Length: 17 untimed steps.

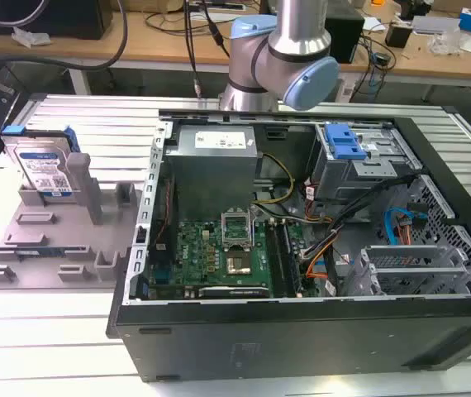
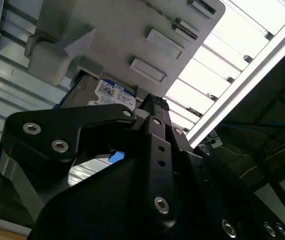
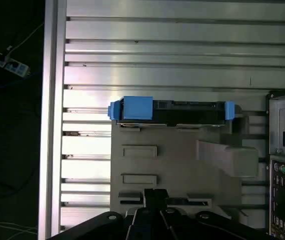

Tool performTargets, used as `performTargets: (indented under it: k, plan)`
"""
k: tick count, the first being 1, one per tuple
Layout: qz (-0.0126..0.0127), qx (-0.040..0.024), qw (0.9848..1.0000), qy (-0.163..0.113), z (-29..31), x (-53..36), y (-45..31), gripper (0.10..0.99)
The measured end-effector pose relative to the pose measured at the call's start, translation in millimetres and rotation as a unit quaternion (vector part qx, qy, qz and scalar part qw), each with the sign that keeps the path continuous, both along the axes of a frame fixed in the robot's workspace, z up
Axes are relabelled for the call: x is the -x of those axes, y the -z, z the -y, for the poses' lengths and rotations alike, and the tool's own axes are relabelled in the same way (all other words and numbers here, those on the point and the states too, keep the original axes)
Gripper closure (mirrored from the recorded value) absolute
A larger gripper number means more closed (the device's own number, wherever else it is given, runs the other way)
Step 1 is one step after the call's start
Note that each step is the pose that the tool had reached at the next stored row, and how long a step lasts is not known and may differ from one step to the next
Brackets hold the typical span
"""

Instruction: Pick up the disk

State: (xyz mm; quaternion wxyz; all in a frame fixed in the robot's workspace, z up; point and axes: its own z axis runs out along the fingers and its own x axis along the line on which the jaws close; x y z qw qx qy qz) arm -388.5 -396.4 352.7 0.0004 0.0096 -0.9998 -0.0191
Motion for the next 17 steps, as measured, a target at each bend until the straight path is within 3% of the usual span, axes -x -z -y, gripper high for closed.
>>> performTargets:
  k: [17]
  plan:
    - [0.0000,0.0000,1.0000,0.000,0.0,0.0,0.0,0.980]
